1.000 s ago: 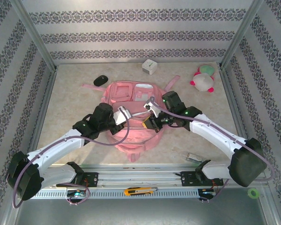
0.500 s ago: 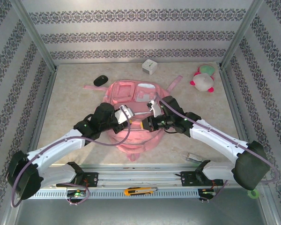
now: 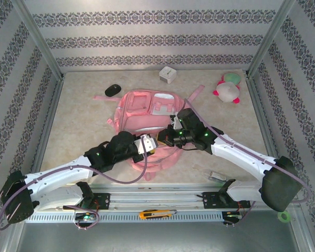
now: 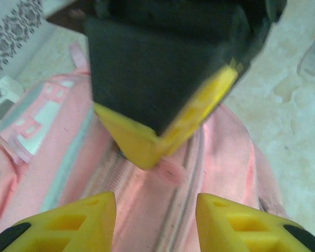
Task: Pack the student bag
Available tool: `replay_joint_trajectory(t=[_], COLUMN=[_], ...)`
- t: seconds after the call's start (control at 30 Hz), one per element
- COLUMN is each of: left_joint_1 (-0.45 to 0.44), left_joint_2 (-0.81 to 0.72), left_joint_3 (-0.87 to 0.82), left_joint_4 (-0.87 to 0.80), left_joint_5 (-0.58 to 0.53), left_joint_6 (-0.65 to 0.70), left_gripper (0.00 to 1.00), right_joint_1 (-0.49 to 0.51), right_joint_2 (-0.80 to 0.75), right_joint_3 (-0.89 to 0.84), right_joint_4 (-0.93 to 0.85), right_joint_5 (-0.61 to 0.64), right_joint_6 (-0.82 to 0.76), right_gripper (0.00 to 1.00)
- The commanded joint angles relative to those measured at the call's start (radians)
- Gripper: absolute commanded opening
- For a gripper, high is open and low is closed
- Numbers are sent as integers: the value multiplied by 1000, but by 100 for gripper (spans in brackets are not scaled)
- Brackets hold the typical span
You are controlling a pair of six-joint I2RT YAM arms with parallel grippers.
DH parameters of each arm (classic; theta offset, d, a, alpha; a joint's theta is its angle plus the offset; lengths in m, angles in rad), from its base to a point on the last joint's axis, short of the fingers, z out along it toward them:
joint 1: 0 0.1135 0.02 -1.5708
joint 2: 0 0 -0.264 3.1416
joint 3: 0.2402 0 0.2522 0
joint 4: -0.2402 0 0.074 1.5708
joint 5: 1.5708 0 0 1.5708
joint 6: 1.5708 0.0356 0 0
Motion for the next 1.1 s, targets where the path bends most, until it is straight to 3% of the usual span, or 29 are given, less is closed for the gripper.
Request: replay_joint_trajectory(t=[0.0, 0.27, 0.53, 0.8, 0.93, 1.07], left_joint_1=[-55, -123, -125, -125, -125, -125], left_joint_2=[6, 78, 82, 104, 116, 97], left_joint_3=[-55, -190, -220, -206, -200, -198], left_joint_4=[171, 598, 679, 666, 664, 626], left_joint_5=[-130, -261, -321, -300, -281, -289], left_joint_6=[-11, 76, 105, 120, 123, 77], left_gripper=[41, 40, 37, 19, 1, 0], right_joint_1=[11, 7, 0, -4, -5, -22], right_joint_2=[-16, -20, -29, -30, -37, -74], right_joint_3=[-19, -26, -34, -31, -36, -48], right_joint_4=[65, 63, 61, 67, 70, 49], right_joint_5=[5, 18, 19, 6, 5, 23], right_joint_6=[127, 186, 196, 197, 201, 188], right_gripper=[0, 0, 0, 0, 0, 26])
